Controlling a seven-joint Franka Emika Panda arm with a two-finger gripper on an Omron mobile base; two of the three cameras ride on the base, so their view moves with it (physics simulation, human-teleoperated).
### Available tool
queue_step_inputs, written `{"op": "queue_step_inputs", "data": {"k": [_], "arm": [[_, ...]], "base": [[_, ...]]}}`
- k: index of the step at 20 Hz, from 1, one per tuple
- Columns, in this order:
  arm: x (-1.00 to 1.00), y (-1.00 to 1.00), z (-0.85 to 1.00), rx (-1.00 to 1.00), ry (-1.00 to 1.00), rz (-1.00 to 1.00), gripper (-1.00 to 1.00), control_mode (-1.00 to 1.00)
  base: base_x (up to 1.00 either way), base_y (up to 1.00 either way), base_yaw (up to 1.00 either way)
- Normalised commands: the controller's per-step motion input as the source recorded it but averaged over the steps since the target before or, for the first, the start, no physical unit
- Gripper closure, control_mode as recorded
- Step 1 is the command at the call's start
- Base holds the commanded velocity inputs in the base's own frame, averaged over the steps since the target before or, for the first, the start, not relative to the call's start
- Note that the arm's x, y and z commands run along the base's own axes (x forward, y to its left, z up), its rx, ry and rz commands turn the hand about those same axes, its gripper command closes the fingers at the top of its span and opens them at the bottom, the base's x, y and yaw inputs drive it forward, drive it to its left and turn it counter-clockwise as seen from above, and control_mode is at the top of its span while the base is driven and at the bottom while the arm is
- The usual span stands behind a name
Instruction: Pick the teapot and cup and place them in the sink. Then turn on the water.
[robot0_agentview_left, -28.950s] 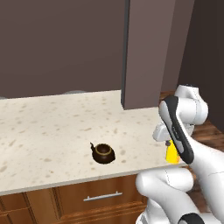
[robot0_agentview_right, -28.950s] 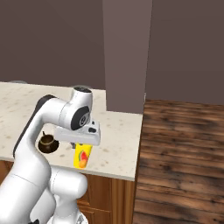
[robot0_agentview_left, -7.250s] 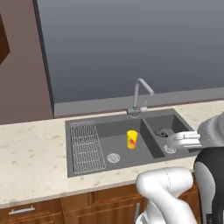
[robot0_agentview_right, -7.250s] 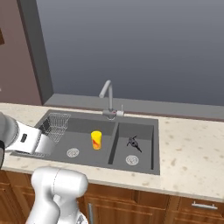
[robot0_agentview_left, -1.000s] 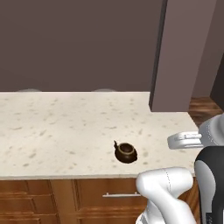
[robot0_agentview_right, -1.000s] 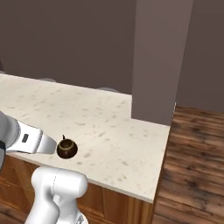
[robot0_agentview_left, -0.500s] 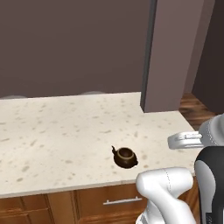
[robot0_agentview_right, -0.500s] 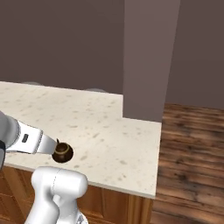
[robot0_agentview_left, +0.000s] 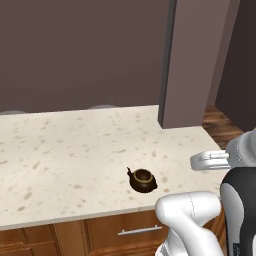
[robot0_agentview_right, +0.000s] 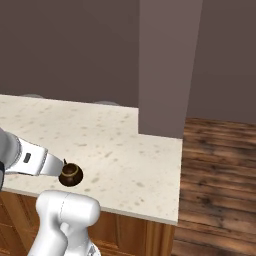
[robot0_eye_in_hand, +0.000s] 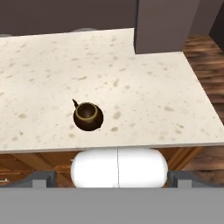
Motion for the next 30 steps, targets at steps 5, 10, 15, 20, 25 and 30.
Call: {"op": "queue_step_inputs", "data": {"k": [5,10,15,20,25,30], "arm": [[0.0,0.0,0.0,0.0,0.0,0.0,-1.0,1.0],[0.0,0.0,0.0,0.0,0.0,0.0,-1.0,1.0],[0.0,0.0,0.0,0.0,0.0,0.0,-1.0,-1.0],[0.0,0.0,-0.04,0.0,0.03,0.0,-1.0,-1.0],[0.0,0.0,-0.27,0.0,0.07,0.09,-1.0,-1.0],[-0.02,0.02,-0.28,0.0,0.09,0.11,-1.0,-1.0]], "base": [[0.04,0.0,0.0],[0.0,0.0,0.0],[0.0,0.0,0.0],[0.0,0.0,0.0],[0.0,0.0,0.0],[0.0,0.0,0.0]]}}
